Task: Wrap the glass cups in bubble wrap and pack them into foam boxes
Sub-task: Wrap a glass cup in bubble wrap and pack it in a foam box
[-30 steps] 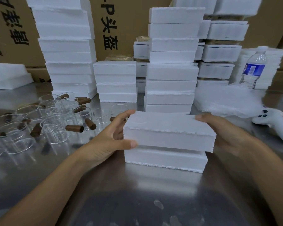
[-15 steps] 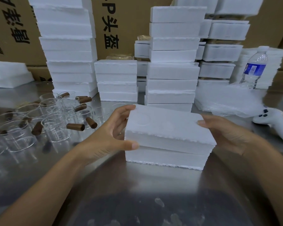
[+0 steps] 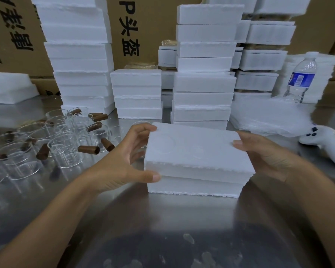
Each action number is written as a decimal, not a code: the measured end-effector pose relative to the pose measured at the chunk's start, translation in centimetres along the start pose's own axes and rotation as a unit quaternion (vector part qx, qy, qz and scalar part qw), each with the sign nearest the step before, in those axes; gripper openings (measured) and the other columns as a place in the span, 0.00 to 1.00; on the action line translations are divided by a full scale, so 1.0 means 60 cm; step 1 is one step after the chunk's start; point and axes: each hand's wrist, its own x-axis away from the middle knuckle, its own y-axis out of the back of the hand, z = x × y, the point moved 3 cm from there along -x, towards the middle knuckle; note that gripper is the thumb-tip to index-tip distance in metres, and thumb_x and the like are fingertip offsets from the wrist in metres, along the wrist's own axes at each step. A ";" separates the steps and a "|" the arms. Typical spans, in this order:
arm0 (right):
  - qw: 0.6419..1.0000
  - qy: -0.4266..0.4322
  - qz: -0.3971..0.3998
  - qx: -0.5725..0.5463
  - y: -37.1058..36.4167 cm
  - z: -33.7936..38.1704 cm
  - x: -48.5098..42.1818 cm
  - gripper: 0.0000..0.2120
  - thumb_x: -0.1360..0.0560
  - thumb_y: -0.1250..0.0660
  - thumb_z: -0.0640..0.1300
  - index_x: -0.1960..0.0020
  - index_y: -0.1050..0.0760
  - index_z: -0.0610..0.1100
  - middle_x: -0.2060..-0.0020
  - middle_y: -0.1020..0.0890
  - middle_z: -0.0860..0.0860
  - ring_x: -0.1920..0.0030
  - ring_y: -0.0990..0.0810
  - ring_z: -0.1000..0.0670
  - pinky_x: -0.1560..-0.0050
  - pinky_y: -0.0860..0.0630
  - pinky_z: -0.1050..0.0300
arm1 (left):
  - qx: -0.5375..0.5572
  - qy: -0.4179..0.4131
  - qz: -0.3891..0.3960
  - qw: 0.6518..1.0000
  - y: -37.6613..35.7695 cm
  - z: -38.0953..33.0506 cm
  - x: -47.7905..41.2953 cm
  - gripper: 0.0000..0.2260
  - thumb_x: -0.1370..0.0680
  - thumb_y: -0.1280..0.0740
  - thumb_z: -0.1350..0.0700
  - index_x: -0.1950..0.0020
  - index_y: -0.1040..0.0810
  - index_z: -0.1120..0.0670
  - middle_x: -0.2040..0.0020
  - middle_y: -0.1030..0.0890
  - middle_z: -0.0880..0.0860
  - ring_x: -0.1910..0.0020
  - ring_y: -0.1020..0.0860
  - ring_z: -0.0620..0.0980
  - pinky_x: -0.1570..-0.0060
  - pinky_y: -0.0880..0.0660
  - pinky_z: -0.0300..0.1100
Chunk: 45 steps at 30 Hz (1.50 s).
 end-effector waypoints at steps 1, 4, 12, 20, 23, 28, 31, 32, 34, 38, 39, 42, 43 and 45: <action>1.000 0.001 0.000 -0.005 0.000 -0.001 0.000 0.18 0.38 0.29 0.48 0.48 0.17 0.51 0.46 0.17 0.49 0.39 0.24 0.43 0.29 0.40 0.41 | -0.003 0.001 -0.001 1.000 0.000 0.002 0.000 0.36 0.40 0.22 0.55 0.38 0.34 0.38 0.37 0.27 0.38 0.33 0.31 0.38 0.37 0.33 0.31; 1.000 0.002 -0.006 -0.023 -0.001 -0.005 -0.002 0.20 0.38 0.30 0.48 0.46 0.18 0.47 0.44 0.18 0.47 0.37 0.24 0.43 0.29 0.38 0.42 | 0.000 0.005 -0.003 1.000 -0.001 0.009 -0.002 0.36 0.40 0.22 0.55 0.38 0.35 0.38 0.38 0.27 0.37 0.33 0.31 0.38 0.36 0.32 0.33; 0.997 -0.008 -0.037 -0.067 -0.012 -0.017 -0.012 0.14 0.36 0.34 0.48 0.53 0.18 0.45 0.56 0.15 0.48 0.56 0.17 0.50 0.51 0.24 0.56 | 0.042 0.038 0.004 0.998 -0.005 0.031 -0.008 0.37 0.39 0.21 0.58 0.37 0.34 0.38 0.38 0.27 0.34 0.37 0.29 0.33 0.50 0.27 0.29; 0.995 -0.043 -0.055 -0.070 -0.014 -0.018 -0.008 0.29 0.35 0.32 0.50 0.39 0.28 0.35 0.51 0.34 0.41 0.51 0.40 0.42 0.50 0.41 0.50 | 0.025 0.064 0.013 0.998 -0.005 0.039 -0.005 0.38 0.36 0.25 0.60 0.32 0.38 0.45 0.46 0.27 0.23 0.43 0.31 0.21 0.53 0.32 0.19; 0.995 -0.047 -0.055 -0.065 -0.012 -0.018 -0.010 0.33 0.36 0.31 0.50 0.37 0.30 0.31 0.49 0.32 0.42 0.51 0.40 0.43 0.51 0.43 0.50 | 0.027 0.067 0.013 0.997 -0.008 0.039 -0.004 0.38 0.37 0.25 0.60 0.31 0.39 0.45 0.45 0.27 0.24 0.45 0.32 0.19 0.54 0.33 0.18; 0.996 -0.033 -0.077 -0.023 -0.007 -0.024 -0.009 0.28 0.36 0.31 0.51 0.40 0.24 0.36 0.47 0.20 0.39 0.49 0.26 0.39 0.41 0.30 0.47 | 0.049 0.076 0.013 0.996 -0.005 0.041 -0.004 0.38 0.36 0.25 0.62 0.32 0.38 0.44 0.39 0.26 0.35 0.40 0.27 0.31 0.49 0.27 0.27; 0.996 -0.016 -0.083 -0.018 -0.007 -0.028 -0.009 0.25 0.33 0.30 0.50 0.42 0.24 0.36 0.51 0.22 0.40 0.51 0.27 0.42 0.49 0.29 0.50 | 0.047 0.072 0.020 0.996 -0.009 0.037 -0.004 0.38 0.36 0.23 0.62 0.33 0.38 0.43 0.41 0.27 0.31 0.42 0.29 0.26 0.51 0.29 0.23; 0.996 -0.008 -0.084 -0.013 -0.007 -0.028 -0.008 0.22 0.33 0.31 0.51 0.44 0.22 0.38 0.52 0.21 0.42 0.53 0.25 0.44 0.53 0.28 0.53 | 0.049 0.069 0.017 0.996 -0.011 0.035 -0.004 0.38 0.36 0.23 0.61 0.33 0.38 0.44 0.40 0.29 0.31 0.43 0.30 0.24 0.52 0.30 0.22; 0.996 0.008 -0.084 0.003 -0.010 -0.027 -0.007 0.16 0.33 0.33 0.53 0.50 0.18 0.47 0.54 0.17 0.48 0.57 0.19 0.49 0.62 0.25 0.62 | 0.050 0.062 0.011 0.997 -0.013 0.034 -0.003 0.38 0.37 0.25 0.60 0.33 0.39 0.45 0.39 0.32 0.32 0.45 0.31 0.20 0.54 0.30 0.20; 0.995 0.033 -0.084 0.035 -0.015 -0.021 -0.003 0.09 0.26 0.36 0.50 0.52 0.18 0.57 0.54 0.15 0.56 0.54 0.17 0.56 0.60 0.24 0.65 | 0.055 0.061 0.008 0.997 -0.011 0.035 -0.003 0.39 0.37 0.21 0.62 0.33 0.38 0.44 0.36 0.31 0.35 0.42 0.29 0.26 0.53 0.29 0.23; 0.995 0.034 -0.084 0.043 -0.015 -0.020 -0.003 0.09 0.24 0.37 0.49 0.50 0.18 0.56 0.52 0.15 0.55 0.52 0.17 0.55 0.57 0.25 0.62 | 0.057 0.059 0.009 0.997 -0.011 0.035 -0.004 0.38 0.36 0.22 0.62 0.33 0.38 0.44 0.36 0.31 0.36 0.42 0.29 0.26 0.52 0.29 0.24; 0.995 0.027 -0.075 0.055 -0.015 -0.018 0.002 0.11 0.23 0.39 0.50 0.44 0.20 0.53 0.47 0.17 0.53 0.46 0.18 0.52 0.49 0.27 0.55 | 0.057 0.058 0.011 0.997 -0.013 0.033 -0.005 0.38 0.36 0.23 0.60 0.34 0.38 0.44 0.34 0.32 0.38 0.42 0.28 0.28 0.53 0.28 0.25; 0.996 0.025 -0.072 0.056 -0.015 -0.017 0.004 0.12 0.23 0.39 0.50 0.43 0.20 0.53 0.46 0.17 0.52 0.45 0.19 0.51 0.47 0.28 0.53 | 0.055 0.055 0.012 0.997 -0.014 0.032 -0.005 0.37 0.36 0.23 0.60 0.33 0.39 0.44 0.34 0.33 0.38 0.43 0.28 0.27 0.53 0.28 0.26; 0.996 0.019 -0.067 0.058 -0.015 -0.016 0.008 0.13 0.23 0.38 0.51 0.42 0.21 0.52 0.46 0.17 0.52 0.43 0.19 0.49 0.43 0.28 0.50 | 0.055 0.053 0.014 0.997 -0.014 0.030 -0.005 0.37 0.37 0.25 0.59 0.33 0.39 0.45 0.35 0.34 0.37 0.43 0.29 0.25 0.53 0.28 0.24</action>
